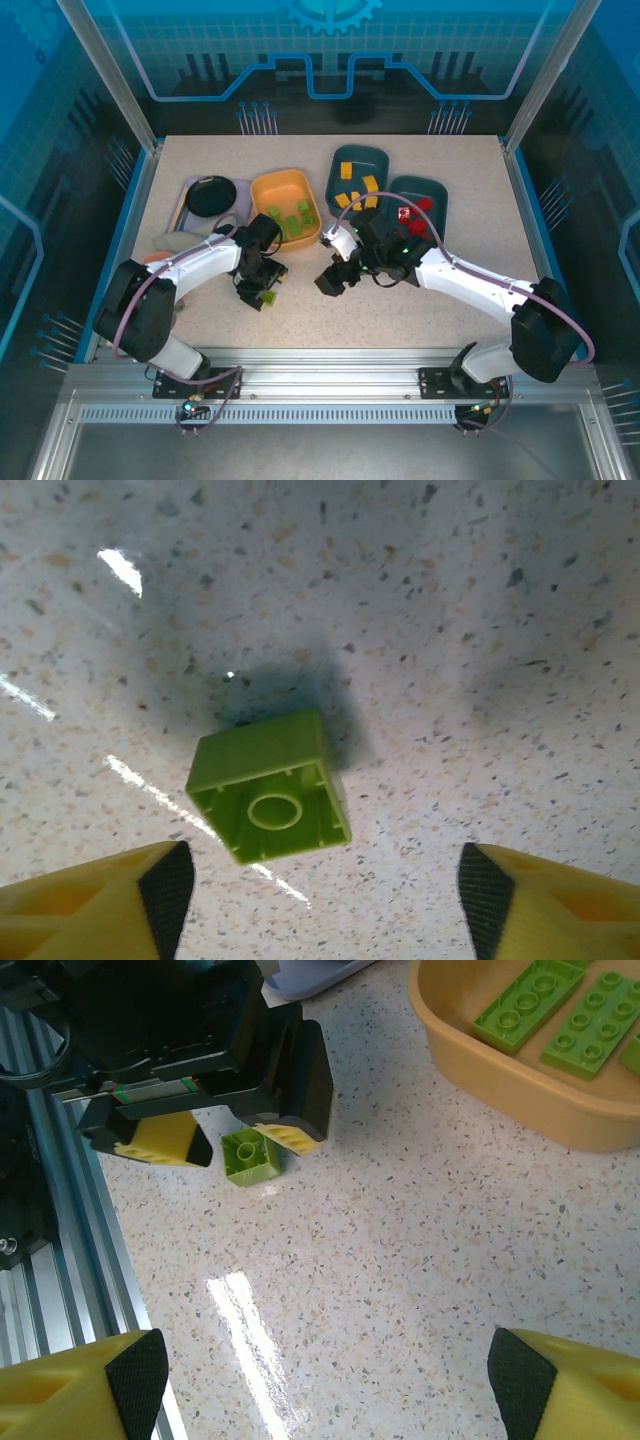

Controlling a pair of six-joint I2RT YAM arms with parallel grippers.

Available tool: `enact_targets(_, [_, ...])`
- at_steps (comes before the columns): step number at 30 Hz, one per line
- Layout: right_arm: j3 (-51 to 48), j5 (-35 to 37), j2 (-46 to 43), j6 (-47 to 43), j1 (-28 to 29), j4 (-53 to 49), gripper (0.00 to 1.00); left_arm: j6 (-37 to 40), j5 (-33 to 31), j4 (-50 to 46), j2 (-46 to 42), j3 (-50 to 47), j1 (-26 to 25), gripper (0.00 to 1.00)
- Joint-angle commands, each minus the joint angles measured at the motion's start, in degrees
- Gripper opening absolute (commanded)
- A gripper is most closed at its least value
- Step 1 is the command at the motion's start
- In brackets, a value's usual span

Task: Sort the legos into containers by color

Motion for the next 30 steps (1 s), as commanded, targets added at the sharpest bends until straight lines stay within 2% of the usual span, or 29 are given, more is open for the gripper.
enact_targets(1, [-0.57,-2.02,-1.76,-1.23,0.11,-1.31,0.86,-3.43,-2.01,1.91,0.79,-3.28,0.41,0.66])
enact_targets(5, [-0.61,-3.27,-2.18,-1.07,-0.67,-0.68,0.86,-4.28,-3.44,5.22,0.06,-6.24,0.38,0.58])
enact_targets(10, [-0.39,-4.26,-1.46,-0.56,-1.39,-0.12,0.86,-4.37,-3.79,5.54,0.77,-6.38,0.21,0.55])
enact_targets(12, [-0.30,-4.27,-1.08,-0.38,-1.56,0.07,0.86,-4.28,-3.93,6.40,1.10,-6.75,0.12,0.49])
enact_targets(17, [0.17,-4.44,-0.42,0.07,-2.05,0.36,0.86,-3.81,-4.78,8.03,0.75,-7.02,-0.06,0.27])
enact_targets(19, [0.51,-3.90,-0.46,0.35,-2.33,0.29,0.86,-2.82,-5.49,6.39,-0.36,-5.75,0.07,0.24])
enact_targets(25, [1.53,-2.38,-3.43,6.36,-6.46,4.86,0.86,7.54,-11.97,-4.71,-2.75,9.75,-0.01,0.25])
enact_targets(30, [2.70,-1.17,-2.97,15.32,-11.10,12.54,0.87,17.32,-13.99,-7.68,3.88,24.95,1.48,0.25])
